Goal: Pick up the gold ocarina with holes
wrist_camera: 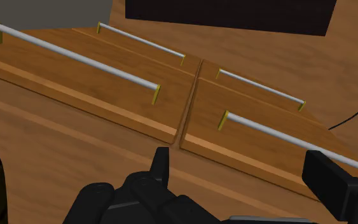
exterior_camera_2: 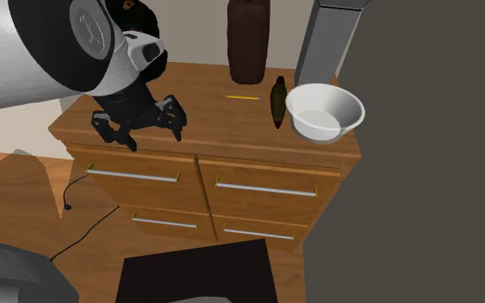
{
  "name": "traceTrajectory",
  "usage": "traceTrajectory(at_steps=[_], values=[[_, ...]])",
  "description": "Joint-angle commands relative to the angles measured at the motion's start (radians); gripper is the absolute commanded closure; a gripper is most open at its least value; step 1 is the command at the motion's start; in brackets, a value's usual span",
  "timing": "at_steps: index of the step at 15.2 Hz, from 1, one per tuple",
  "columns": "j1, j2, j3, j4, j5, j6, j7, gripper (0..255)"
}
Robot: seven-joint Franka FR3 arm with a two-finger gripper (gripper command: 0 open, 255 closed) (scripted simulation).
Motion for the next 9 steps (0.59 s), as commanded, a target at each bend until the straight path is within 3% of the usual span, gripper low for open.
traceTrajectory(at_steps=[1,9], values=[[0.000,0.000,0.000,0.000,0.000,0.000,0.000,0],[-0.034,0.083,-0.185,0.000,-0.032,0.226,-0.152,0]])
